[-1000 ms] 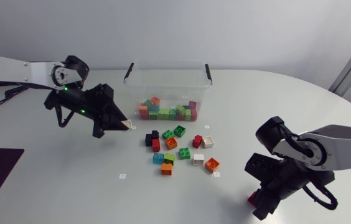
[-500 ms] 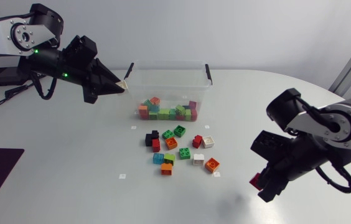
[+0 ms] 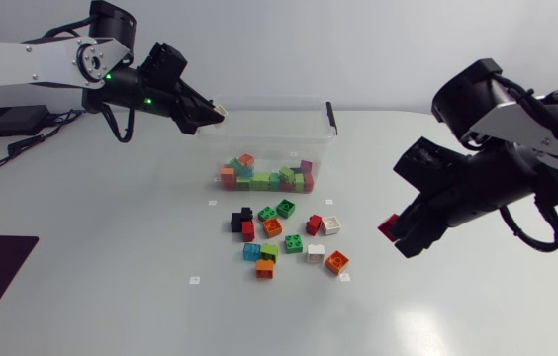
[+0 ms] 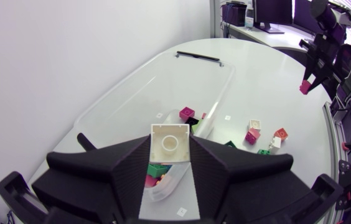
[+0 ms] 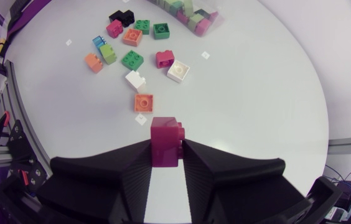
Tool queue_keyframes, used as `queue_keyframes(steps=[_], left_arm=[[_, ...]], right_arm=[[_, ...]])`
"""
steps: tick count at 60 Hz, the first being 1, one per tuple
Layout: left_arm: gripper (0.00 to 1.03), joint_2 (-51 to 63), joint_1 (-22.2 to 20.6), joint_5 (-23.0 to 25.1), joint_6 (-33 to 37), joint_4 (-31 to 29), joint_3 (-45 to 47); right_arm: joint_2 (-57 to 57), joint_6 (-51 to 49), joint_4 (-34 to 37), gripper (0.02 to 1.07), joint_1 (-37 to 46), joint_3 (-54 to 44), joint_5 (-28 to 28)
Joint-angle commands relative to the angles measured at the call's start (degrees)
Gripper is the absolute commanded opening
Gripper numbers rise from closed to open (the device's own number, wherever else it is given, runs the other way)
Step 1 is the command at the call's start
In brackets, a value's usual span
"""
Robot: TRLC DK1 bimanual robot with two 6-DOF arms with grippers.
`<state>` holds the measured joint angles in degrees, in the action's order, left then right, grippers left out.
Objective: Place the duplo bricks in the container
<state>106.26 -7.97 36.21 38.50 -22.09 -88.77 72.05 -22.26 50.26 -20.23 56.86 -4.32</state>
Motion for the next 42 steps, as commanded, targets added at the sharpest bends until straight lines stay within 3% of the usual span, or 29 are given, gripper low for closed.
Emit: queue_keyframes(steps=[1, 14, 18, 21, 26, 42], left_arm=[[0.36, 2.9, -0.4, -0.5, -2.4, 0.4, -3.8], [0.38, 6.1, -1.3, -2.9, -4.7, 1.7, -7.5], [0.47, 6.4, -1.4, -3.3, -6.2, 3.3, -7.6], [0.74, 6.3, -1.7, -4.7, -6.9, 4.7, -7.2], [0.98, 5.7, -1.8, -5.2, -7.5, 5.8, -6.3], [0.98, -2.3, -0.4, -5.1, -7.5, 6.6, 0.2]], right_arm=[[1.9, 1.5, -0.7, 0.31, -1.0, 2.4, -0.3], [5.8, 2.8, -2.7, 0.31, -3.3, 7.2, -0.4], [7.5, 3.3, -3.9, 0.31, -4.1, 9.1, -0.4], [8.7, 3.8, -4.6, 0.31, -4.5, 10.6, -0.4], [10.1, 4.1, -6.0, 0.31, -4.9, 12.7, -0.4], [14.3, 5.6, -12.0, 0.31, -5.0, 17.8, -0.9]])
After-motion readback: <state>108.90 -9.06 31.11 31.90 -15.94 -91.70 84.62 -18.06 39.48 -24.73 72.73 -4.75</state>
